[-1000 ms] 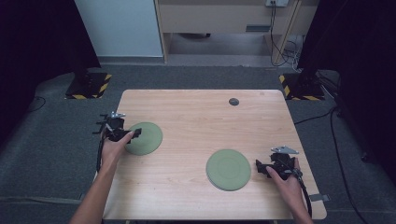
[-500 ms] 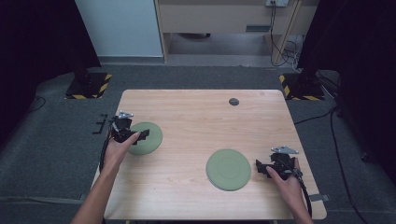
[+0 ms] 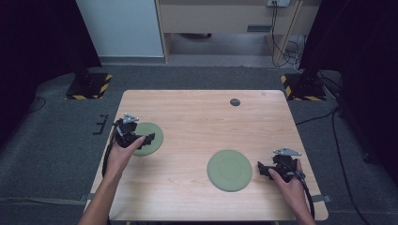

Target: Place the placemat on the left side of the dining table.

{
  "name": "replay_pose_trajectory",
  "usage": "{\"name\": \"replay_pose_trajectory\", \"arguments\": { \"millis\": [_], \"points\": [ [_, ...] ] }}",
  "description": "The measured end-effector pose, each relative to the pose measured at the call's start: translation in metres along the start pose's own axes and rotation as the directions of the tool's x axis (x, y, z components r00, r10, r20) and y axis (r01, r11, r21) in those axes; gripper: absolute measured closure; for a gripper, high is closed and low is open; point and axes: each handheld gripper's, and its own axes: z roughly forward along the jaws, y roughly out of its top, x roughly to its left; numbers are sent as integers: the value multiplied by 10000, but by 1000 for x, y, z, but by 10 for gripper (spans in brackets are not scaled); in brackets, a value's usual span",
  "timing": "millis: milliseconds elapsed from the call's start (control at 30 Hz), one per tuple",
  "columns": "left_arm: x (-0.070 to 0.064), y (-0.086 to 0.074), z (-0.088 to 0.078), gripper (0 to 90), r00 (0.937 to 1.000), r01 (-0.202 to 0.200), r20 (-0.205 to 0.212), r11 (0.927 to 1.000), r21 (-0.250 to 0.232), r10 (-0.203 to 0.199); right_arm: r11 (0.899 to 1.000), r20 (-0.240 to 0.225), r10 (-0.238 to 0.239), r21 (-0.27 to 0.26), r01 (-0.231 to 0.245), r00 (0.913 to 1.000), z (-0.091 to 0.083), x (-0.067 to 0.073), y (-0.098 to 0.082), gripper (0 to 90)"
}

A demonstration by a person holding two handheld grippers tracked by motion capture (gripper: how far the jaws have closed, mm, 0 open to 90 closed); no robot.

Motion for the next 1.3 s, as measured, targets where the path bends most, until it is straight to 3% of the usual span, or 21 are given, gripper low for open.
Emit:
{"name": "replay_pose_trajectory", "arguments": {
  "millis": [233,867,1000,1300],
  "points": [
    [-5,5,-7,45,10000,59,64,9997,-228,-57,10000,6,-8,-7,8,10000,0,0,0,8],
    [-28,3,-14,39,9978,-475,445,9984,-317,489,10000,47,57,-5,-57,10000,-1,1,-1,9],
    [-36,1,-18,37,9959,-656,602,9971,-375,678,10000,54,60,-7,-60,10000,-1,1,-1,9],
    [-61,-1,-19,35,9854,-1347,991,9900,-419,1382,10000,63,88,-2,-88,9999,-1,1,-1,9]
  ]
}}
